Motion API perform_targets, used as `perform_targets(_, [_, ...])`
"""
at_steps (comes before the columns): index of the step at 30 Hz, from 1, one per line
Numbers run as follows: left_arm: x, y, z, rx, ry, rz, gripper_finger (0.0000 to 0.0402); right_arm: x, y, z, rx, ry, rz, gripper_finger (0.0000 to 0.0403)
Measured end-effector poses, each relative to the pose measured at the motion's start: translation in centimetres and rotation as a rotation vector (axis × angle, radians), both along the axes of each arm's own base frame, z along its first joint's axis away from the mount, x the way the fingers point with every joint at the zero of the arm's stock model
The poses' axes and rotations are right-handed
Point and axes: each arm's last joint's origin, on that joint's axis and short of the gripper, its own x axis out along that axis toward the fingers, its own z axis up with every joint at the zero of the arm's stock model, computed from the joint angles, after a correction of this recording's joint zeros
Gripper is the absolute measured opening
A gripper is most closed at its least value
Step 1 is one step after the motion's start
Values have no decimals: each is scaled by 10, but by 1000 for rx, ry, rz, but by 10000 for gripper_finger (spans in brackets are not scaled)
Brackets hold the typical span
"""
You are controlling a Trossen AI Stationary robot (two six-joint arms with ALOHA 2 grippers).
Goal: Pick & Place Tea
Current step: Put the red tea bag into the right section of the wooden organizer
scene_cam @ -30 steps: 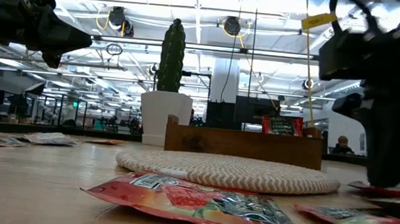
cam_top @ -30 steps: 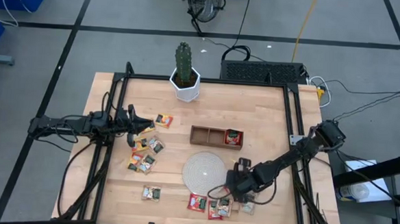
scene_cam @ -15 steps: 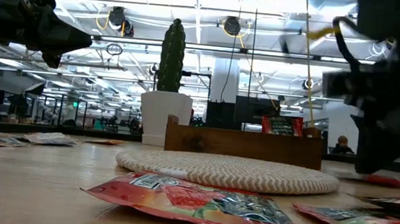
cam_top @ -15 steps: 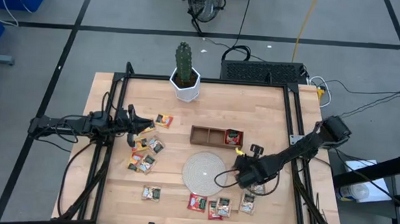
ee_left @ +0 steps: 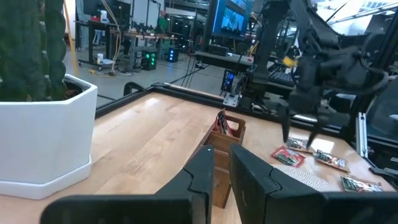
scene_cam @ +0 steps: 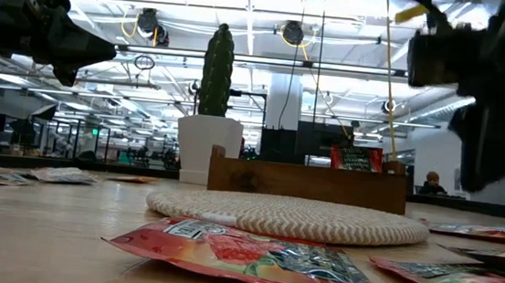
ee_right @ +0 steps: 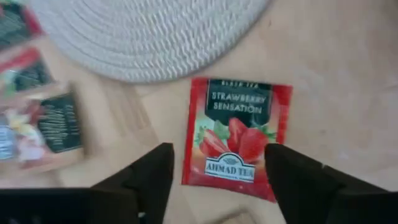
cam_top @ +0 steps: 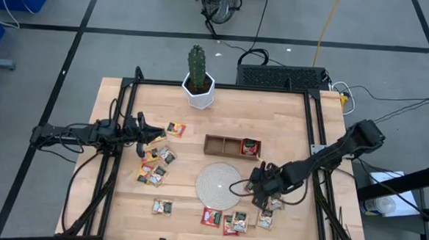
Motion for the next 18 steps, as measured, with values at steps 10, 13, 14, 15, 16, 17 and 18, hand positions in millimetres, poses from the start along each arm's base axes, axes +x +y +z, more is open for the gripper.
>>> perform_targets(10, [0, 0, 0, 0, 0, 0, 51, 6, 4, -50, -89, 198, 37, 229])
perform_targets(13, [0, 0, 0, 0, 0, 0, 51, 5, 3, -59, -107, 239, 41, 218])
perform_targets(14, [0, 0, 0, 0, 0, 0, 51, 5, 3, -60, -109, 243, 45, 214])
perform_targets(15, [0, 0, 0, 0, 0, 0, 51, 5, 3, -60, -110, 245, 52, 208])
perform_targets(16, [0, 0, 0, 0, 0, 0, 51, 5, 3, -60, -110, 246, 63, 202])
perform_targets(17, [0, 0, 0, 0, 0, 0, 51, 5, 3, -60, -108, 247, 69, 195])
perform_targets(18, [0, 0, 0, 0, 0, 0, 51, 5, 3, -60, -107, 244, 73, 188])
